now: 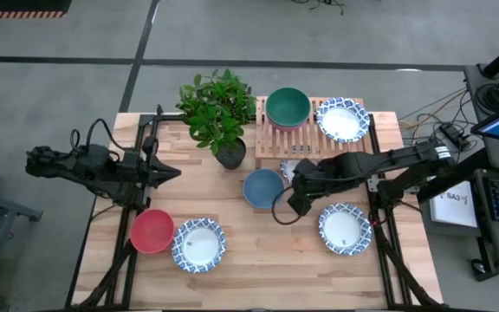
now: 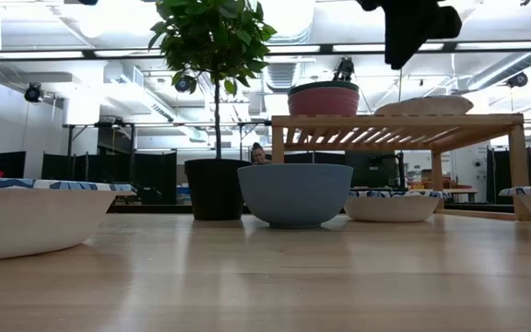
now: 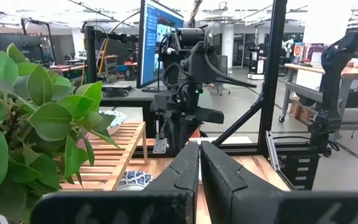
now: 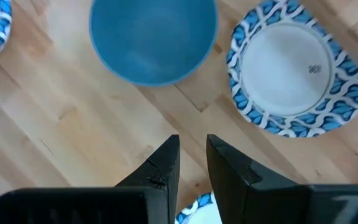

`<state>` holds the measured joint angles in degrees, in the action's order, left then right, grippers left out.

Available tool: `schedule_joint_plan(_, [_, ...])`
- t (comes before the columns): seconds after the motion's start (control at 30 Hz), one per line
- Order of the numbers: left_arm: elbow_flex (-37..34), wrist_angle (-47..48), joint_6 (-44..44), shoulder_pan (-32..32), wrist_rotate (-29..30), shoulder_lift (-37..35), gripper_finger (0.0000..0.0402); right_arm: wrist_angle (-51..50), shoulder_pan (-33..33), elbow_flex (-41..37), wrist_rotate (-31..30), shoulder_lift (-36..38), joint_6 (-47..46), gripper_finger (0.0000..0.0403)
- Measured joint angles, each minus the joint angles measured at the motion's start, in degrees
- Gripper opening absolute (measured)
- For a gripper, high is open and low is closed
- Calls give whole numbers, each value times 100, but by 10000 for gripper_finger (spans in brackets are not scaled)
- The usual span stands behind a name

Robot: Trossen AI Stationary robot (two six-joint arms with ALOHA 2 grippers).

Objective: Place and stack bowls onto a shelf
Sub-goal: Stack the white patterned bowl on top of the other white patterned bowl on the shelf

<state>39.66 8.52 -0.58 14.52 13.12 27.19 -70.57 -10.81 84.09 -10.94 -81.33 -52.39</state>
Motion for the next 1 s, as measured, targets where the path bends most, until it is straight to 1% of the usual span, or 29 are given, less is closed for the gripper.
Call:
schedule_joint_plan(0.2, [-2,19,64,0,-1,127,0,-127,-31,-46,392,-230,133,68])
schedule_joint_plan(0.33, [-4,30,70,0,-1,209,0,-154,-80,-269,652,-211,-109,68])
schedule_joint_plan(0.4, [-4,28,70,0,-1,247,0,-149,-136,-442,728,-178,-301,68])
schedule_joint_plan(0.5, [-4,28,70,0,-1,288,0,-120,-267,-699,1011,-133,-707,68])
schedule_joint_plan(0.67, [-5,60,70,0,-1,332,0,-13,-616,-1079,1300,-130,-1660,72])
schedule_joint_plan(0.8, [-4,113,70,0,-1,384,0,63,-935,-1152,1639,-130,-2359,101])
schedule_joint_plan(1.0, [-7,257,72,0,-1,506,0,94,-1416,-1154,1807,-127,-3182,170])
